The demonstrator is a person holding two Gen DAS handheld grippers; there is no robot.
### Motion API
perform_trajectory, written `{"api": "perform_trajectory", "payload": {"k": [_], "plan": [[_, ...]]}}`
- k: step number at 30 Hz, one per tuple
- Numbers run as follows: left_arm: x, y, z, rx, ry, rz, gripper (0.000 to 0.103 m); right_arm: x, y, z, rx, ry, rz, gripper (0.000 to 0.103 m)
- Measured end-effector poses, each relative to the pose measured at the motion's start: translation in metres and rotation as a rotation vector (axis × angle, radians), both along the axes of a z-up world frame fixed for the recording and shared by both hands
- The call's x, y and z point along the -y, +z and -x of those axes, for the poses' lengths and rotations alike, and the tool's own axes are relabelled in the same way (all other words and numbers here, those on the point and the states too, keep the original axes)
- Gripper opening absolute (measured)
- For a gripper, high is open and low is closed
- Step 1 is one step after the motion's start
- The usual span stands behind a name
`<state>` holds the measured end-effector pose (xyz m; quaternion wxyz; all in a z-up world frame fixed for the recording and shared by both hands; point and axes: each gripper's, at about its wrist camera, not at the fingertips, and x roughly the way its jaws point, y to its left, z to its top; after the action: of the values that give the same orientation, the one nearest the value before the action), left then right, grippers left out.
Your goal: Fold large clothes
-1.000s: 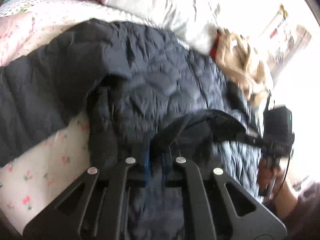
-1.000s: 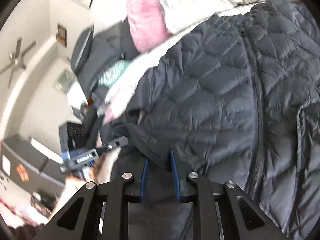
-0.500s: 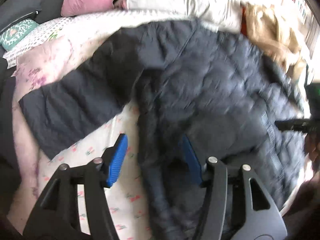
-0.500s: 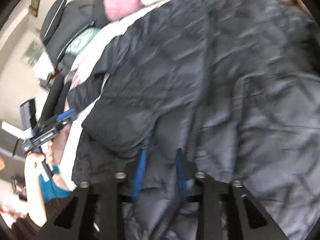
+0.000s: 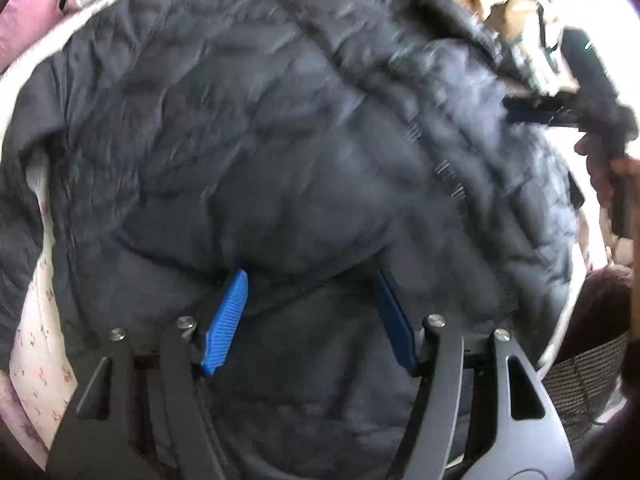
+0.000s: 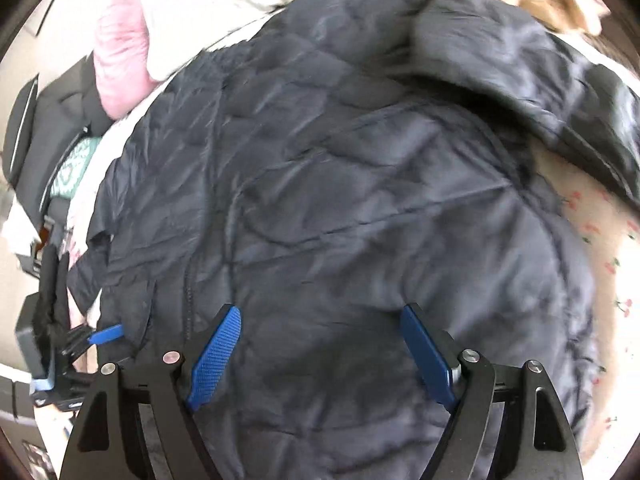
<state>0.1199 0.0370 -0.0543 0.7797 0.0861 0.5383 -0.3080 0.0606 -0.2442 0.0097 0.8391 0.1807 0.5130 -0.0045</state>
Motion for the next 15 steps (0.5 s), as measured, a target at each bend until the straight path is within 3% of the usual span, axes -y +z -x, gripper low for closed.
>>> {"api": "perform_trajectory", "payload": {"k": [3, 7, 15], "plan": [[0.006, 0.021, 0.001, 0.039, 0.038, 0.126, 0.081, 0.016, 0.006, 0.008, 0.015, -0.013, -0.009, 0.083], [0.037, 0.032, -0.022, 0.034, 0.078, 0.227, 0.081, 0.029, 0.011, 0.014, 0.023, -0.033, 0.017, 0.083], [0.122, -0.01, -0.086, -0.097, 0.16, 0.323, 0.081, 0.042, 0.016, 0.018, 0.025, -0.035, 0.055, 0.083]]}}
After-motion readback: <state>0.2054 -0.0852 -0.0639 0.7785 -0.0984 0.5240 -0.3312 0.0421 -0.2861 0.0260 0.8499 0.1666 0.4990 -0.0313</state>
